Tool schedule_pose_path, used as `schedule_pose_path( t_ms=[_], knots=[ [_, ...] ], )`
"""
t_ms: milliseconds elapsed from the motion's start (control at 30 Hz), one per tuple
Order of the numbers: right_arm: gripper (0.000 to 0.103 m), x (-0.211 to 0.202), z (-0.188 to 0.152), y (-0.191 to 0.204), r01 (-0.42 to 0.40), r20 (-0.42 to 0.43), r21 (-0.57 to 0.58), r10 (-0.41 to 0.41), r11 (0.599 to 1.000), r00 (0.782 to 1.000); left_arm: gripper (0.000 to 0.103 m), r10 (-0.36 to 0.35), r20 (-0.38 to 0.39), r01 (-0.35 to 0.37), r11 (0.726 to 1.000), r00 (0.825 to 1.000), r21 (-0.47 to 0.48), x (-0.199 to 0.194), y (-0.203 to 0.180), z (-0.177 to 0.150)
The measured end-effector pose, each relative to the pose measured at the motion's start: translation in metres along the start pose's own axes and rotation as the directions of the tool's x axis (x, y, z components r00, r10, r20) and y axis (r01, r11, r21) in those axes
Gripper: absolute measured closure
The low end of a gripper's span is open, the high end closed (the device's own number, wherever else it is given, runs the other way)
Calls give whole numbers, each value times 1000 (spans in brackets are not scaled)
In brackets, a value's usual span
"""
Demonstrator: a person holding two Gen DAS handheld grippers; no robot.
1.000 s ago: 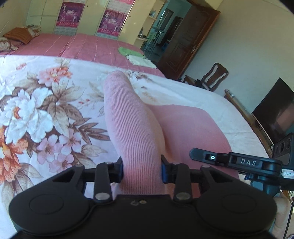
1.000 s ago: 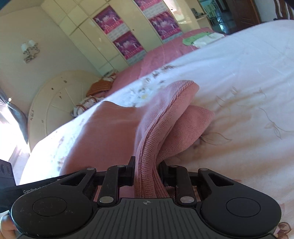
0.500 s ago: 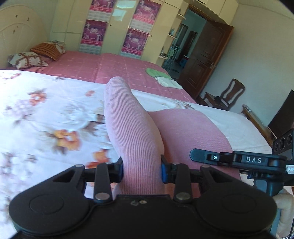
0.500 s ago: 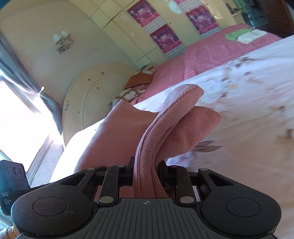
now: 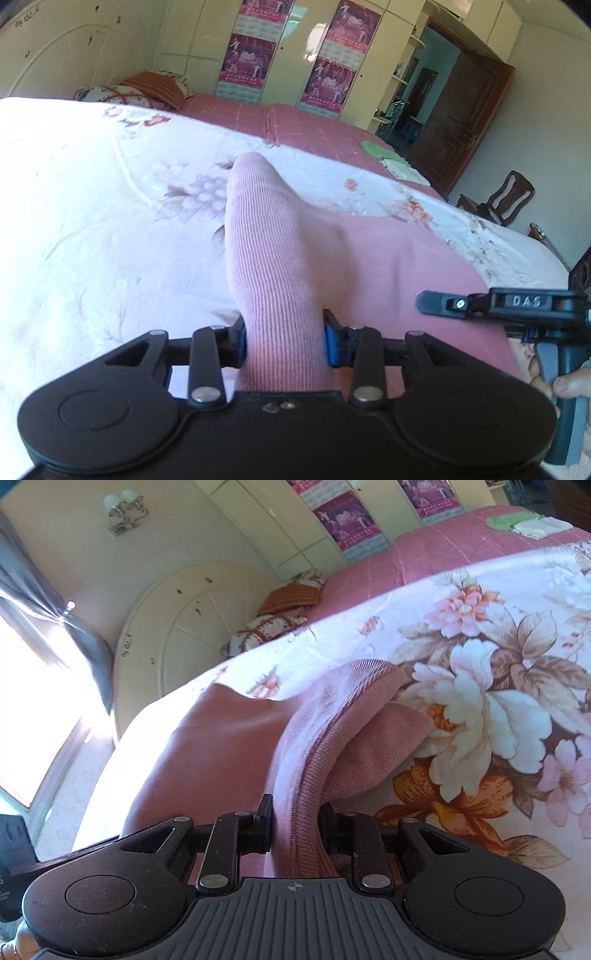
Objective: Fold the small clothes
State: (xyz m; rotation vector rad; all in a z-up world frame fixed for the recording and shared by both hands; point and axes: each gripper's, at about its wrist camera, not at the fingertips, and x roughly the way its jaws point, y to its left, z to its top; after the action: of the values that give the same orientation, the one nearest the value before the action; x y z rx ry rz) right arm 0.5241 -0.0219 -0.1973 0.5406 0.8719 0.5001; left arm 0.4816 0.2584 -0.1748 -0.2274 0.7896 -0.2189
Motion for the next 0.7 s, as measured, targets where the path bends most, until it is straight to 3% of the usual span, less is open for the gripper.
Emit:
schedule_pose_path(
  t_ms=[133,200,267,367,500,567,600,633,700],
  knots=[
    [79,4,1,-18,31,-19,38,-31,999,999,46,17,28,-18,999,999,27,3,6,-7],
    [63,-2,1,-24,38,-14,81,-37,996,999,41,35,27,-34,999,999,-9,-3,6,-2],
    [57,-8,6,-30,27,1,116,-28,993,1000,43,49,71,-48,999,996,-16,-15,5,3],
    [57,-4,20,-36,11,-4,158,-10,987,1000,43,35,116,-37,999,993,8,-24,2,19],
    [57,10,36,-43,-15,16,228,12,973,1000,43,30,103,-28,1000,994,-13,-6,-5,40],
    [58,16,39,-40,15,31,204,-22,979,999,43,40,84,-38,999,996,-27,11,-5,40],
    [66,16,40,-37,23,47,177,-32,984,998,42,59,73,-57,998,996,-24,18,-5,39],
    [67,16,41,-32,39,63,134,-48,990,997,42,82,58,-81,997,995,-19,27,-4,36],
    [67,20,41,-30,118,57,83,-123,990,991,35,108,68,-108,994,992,0,32,-4,33]
  ],
)
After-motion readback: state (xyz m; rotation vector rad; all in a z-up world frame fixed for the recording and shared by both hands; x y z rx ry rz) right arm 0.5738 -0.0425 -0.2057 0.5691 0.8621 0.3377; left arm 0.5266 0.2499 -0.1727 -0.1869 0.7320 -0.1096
